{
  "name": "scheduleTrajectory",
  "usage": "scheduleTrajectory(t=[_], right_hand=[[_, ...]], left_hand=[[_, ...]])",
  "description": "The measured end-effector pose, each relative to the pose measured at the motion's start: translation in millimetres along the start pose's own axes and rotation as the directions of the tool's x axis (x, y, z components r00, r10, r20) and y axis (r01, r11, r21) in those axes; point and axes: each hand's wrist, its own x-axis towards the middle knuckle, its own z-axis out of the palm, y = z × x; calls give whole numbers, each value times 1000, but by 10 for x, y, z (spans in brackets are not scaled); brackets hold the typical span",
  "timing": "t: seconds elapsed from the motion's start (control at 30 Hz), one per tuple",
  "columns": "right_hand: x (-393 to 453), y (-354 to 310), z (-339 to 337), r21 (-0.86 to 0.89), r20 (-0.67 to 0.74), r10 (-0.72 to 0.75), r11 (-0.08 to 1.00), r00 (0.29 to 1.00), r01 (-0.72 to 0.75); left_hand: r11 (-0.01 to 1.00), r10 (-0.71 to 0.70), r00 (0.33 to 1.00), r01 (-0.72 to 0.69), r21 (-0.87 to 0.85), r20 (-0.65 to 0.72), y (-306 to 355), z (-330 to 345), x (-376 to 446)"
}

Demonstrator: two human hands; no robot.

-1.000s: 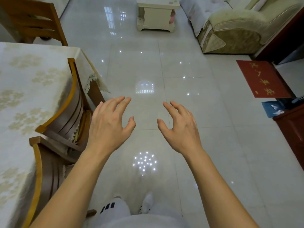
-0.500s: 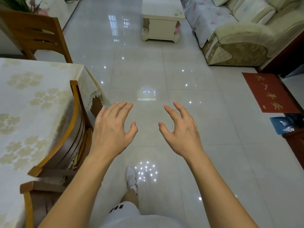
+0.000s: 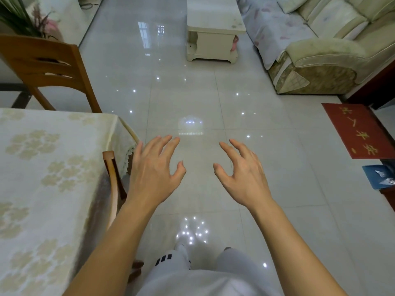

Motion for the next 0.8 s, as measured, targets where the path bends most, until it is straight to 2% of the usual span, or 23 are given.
scheduleTrajectory(t=[0.43, 0.8], right_hand=[[1337, 116, 132, -12, -27, -78, 997, 997, 78], [2998, 742, -244, -6, 15, -131, 991, 991, 131]], left_hand=[[999, 2, 999, -4, 46, 37, -165, 368, 1215], [991, -101, 993, 96, 88, 53, 180, 879, 2813]])
